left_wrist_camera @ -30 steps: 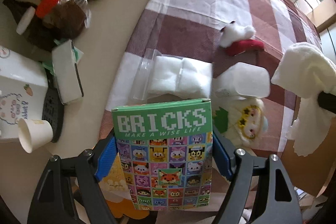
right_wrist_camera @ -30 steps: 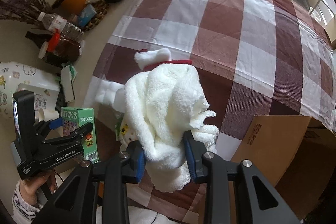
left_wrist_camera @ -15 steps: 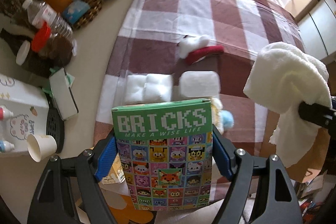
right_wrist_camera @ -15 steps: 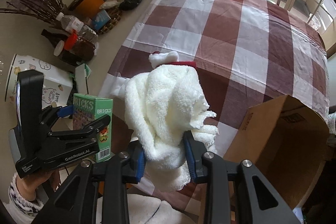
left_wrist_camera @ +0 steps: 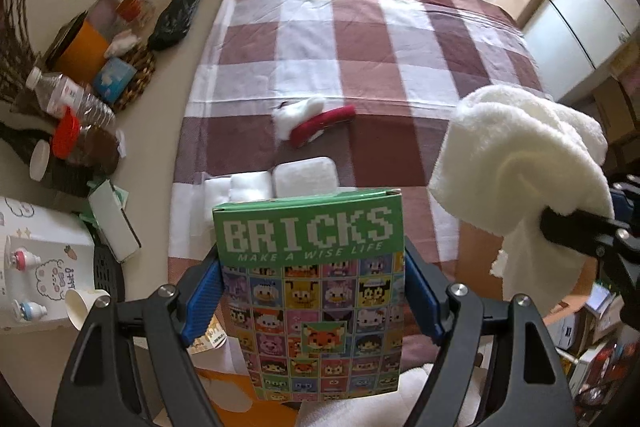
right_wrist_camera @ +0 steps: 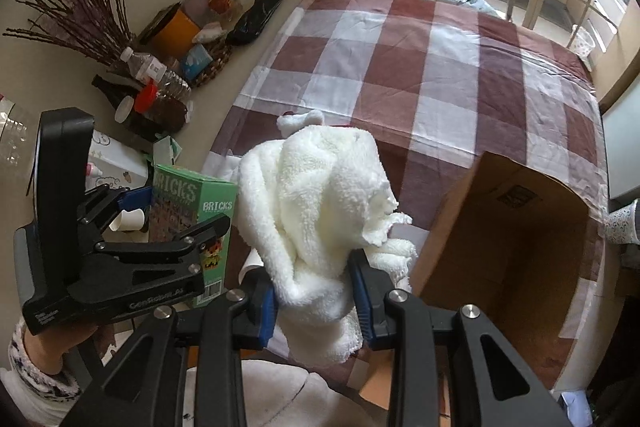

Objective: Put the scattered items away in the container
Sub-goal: 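Carry the towel over the cardboard box and open the right tool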

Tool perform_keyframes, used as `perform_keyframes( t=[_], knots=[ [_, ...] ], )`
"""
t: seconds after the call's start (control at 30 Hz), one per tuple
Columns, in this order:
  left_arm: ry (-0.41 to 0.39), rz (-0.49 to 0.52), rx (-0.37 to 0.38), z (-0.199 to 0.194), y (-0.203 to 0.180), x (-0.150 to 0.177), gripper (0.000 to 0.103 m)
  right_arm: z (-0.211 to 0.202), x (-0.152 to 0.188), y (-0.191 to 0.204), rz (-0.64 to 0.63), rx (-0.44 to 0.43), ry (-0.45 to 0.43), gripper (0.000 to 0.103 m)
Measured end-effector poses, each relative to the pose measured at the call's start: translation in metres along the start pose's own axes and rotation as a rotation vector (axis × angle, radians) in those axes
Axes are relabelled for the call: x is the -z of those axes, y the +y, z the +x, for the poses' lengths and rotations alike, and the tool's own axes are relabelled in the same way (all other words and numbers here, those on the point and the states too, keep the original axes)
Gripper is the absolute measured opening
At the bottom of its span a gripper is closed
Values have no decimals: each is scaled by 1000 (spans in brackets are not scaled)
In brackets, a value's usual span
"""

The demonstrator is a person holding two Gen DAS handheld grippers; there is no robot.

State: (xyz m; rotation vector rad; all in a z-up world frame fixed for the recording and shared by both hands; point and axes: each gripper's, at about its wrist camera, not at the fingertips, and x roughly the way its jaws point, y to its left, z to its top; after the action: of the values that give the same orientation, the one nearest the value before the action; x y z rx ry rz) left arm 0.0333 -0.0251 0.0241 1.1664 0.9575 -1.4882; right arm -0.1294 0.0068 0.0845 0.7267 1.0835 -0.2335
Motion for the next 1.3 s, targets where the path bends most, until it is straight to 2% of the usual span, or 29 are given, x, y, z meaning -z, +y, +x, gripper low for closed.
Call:
perform_keyframes(
  t=[0.37, 0.7, 0.87, 1.07, 1.3],
  knots=[
    [-27, 145, 122, -41, -67, 2, 81, -48, 25, -34, 64, -16, -65, 32],
    [-57, 243, 201, -49, -123, -7, 79, -81, 45, -68, 75, 80, -139, 32],
    [-75, 276, 249, -55, -148, -19, 79, -86, 54, -95, 130, 84, -150, 32],
    [-69, 361, 267, -54, -187, -26, 79, -93, 64, -126, 200, 91, -163, 32],
    [-56, 442, 250, -44, -224, -23, 79, -78, 77, -157, 264, 98, -116, 32]
  ],
)
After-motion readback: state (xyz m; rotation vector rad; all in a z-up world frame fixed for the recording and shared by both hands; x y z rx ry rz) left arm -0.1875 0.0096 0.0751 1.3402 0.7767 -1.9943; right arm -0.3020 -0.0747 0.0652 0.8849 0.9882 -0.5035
